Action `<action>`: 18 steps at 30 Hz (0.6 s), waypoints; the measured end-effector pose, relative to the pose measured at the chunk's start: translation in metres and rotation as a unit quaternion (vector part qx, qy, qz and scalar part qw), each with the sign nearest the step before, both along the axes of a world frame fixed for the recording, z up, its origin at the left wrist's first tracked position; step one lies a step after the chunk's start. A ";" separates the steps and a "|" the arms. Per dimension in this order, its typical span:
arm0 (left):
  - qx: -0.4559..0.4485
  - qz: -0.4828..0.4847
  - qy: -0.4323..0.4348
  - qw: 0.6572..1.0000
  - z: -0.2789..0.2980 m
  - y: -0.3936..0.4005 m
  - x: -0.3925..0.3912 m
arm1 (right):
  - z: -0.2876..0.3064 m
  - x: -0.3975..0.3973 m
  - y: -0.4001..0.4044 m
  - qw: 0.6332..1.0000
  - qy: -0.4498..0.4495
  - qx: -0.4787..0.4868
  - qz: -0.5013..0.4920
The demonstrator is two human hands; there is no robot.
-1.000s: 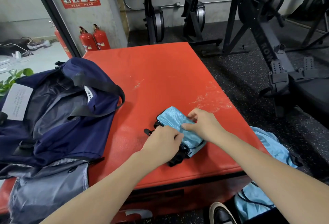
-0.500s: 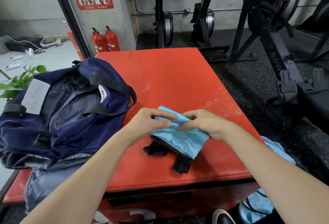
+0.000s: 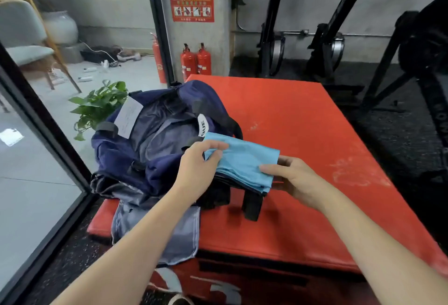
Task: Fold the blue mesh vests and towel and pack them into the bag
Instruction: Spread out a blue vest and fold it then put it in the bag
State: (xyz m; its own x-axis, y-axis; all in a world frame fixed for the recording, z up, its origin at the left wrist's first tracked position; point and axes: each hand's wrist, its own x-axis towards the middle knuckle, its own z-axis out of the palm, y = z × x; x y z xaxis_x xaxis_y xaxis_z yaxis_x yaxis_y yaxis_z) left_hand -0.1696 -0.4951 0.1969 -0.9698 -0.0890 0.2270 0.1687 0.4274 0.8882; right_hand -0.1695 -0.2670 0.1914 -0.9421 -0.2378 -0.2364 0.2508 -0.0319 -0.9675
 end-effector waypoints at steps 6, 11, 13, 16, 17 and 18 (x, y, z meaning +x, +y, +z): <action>0.038 0.066 -0.011 0.997 0.002 -0.053 0.014 | -0.002 -0.002 -0.076 0.992 0.094 0.011 -0.082; 0.044 0.134 0.009 0.990 0.007 -0.107 0.000 | 0.011 -0.035 -0.132 0.979 0.171 0.069 -0.084; 0.048 0.171 0.020 0.984 0.015 -0.128 -0.009 | 0.018 -0.057 -0.155 0.976 0.179 0.096 -0.076; -0.003 0.206 0.039 0.978 0.029 -0.158 -0.037 | 0.024 -0.093 -0.188 0.971 0.178 0.150 -0.058; -0.030 0.209 0.040 0.977 0.033 -0.166 -0.049 | 0.021 -0.107 -0.199 0.971 0.165 0.169 -0.050; -0.056 0.208 0.035 0.976 0.035 -0.173 -0.062 | 0.017 -0.120 -0.209 0.971 0.144 0.186 -0.043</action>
State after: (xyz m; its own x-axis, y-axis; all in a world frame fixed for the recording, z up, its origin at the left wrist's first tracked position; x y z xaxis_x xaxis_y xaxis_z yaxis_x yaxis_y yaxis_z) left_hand -0.2318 -0.6684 0.2320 -0.8366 -0.4427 0.3226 0.0188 0.5654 0.8246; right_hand -0.2896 -0.4759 0.2086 -0.9945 -0.1037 -0.0151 -0.0196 0.3246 -0.9456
